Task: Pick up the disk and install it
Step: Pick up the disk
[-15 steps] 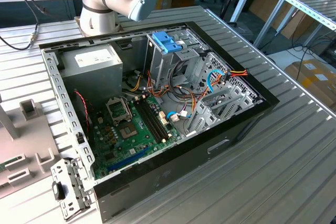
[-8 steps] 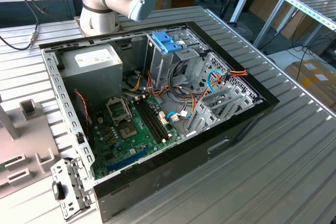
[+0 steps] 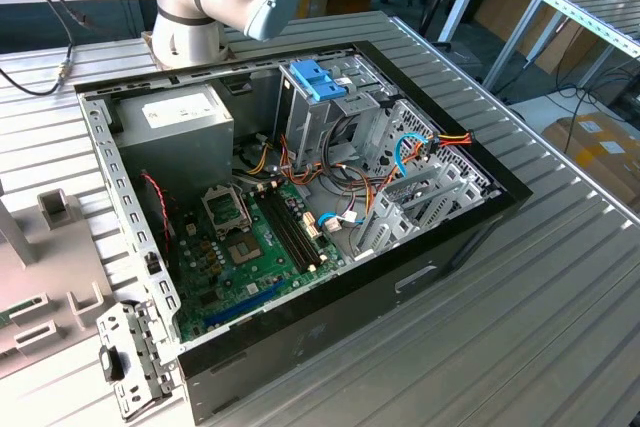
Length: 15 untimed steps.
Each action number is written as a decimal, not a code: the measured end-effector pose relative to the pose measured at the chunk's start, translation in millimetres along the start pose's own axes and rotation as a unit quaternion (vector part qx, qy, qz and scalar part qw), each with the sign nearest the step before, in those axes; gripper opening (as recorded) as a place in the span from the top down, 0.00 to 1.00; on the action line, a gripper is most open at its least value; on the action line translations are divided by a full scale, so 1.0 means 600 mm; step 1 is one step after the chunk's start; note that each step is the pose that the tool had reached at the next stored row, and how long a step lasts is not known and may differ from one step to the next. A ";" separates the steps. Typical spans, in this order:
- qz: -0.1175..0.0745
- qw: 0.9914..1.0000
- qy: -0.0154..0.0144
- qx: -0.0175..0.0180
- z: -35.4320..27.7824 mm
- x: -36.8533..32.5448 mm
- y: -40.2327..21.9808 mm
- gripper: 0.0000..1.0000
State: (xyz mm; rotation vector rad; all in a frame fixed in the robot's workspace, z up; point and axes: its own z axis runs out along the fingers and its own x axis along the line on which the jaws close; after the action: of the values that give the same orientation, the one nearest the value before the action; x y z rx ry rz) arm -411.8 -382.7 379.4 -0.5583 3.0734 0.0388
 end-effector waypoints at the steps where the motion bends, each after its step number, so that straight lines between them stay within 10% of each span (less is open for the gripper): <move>1: -0.005 1.000 0.000 0.000 0.000 0.000 0.000 0.89; 15: -0.063 0.998 0.001 -0.001 0.000 0.000 0.000 0.89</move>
State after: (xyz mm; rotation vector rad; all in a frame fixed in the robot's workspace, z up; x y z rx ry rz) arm -411.8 -382.8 379.4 -0.7501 3.0339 0.0405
